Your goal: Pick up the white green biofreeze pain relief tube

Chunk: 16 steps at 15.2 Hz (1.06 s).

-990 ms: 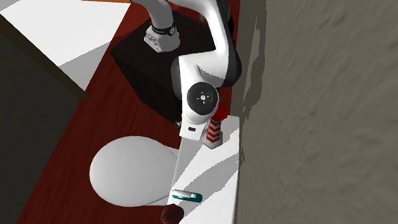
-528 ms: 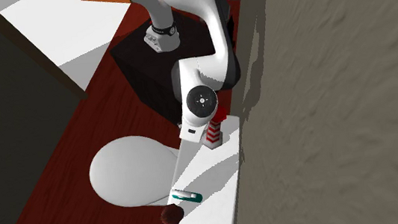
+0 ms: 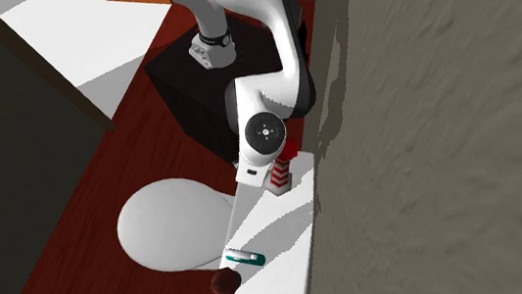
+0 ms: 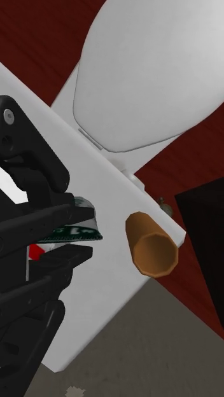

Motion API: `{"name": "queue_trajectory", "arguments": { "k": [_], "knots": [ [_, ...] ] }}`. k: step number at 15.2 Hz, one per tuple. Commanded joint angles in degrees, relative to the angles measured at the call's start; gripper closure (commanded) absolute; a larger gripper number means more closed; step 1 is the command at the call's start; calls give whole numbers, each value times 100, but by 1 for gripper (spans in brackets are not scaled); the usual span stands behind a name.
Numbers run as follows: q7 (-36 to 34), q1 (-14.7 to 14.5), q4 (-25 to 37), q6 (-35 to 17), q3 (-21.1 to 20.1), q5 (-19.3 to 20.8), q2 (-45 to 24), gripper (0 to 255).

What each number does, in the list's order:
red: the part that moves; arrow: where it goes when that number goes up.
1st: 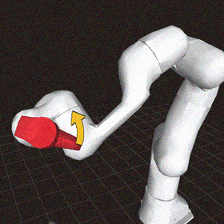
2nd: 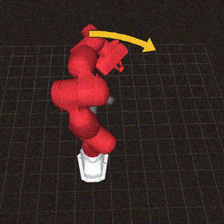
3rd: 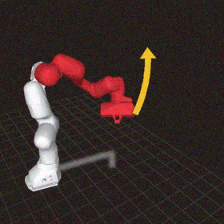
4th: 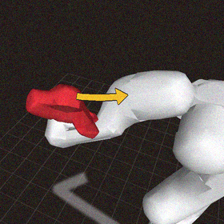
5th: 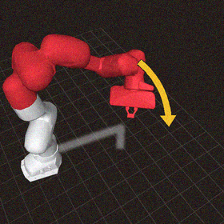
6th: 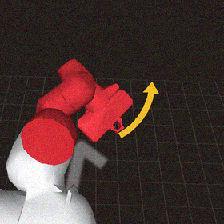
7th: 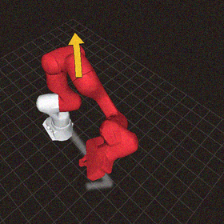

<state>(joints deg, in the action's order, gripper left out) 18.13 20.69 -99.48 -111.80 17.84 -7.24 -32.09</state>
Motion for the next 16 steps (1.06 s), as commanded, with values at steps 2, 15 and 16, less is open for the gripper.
{"name": "queue_trajectory", "arguments": {
  "k": [2, 15, 16],
  "knots": [
    [-16, -23, -13, 132, 15, 37, 101, 255],
    [-79, -77, 241, 853, 99, 188, 587, 255],
    [-79, -77, 242, 854, 99, 188, 587, 255]
  ]
}}
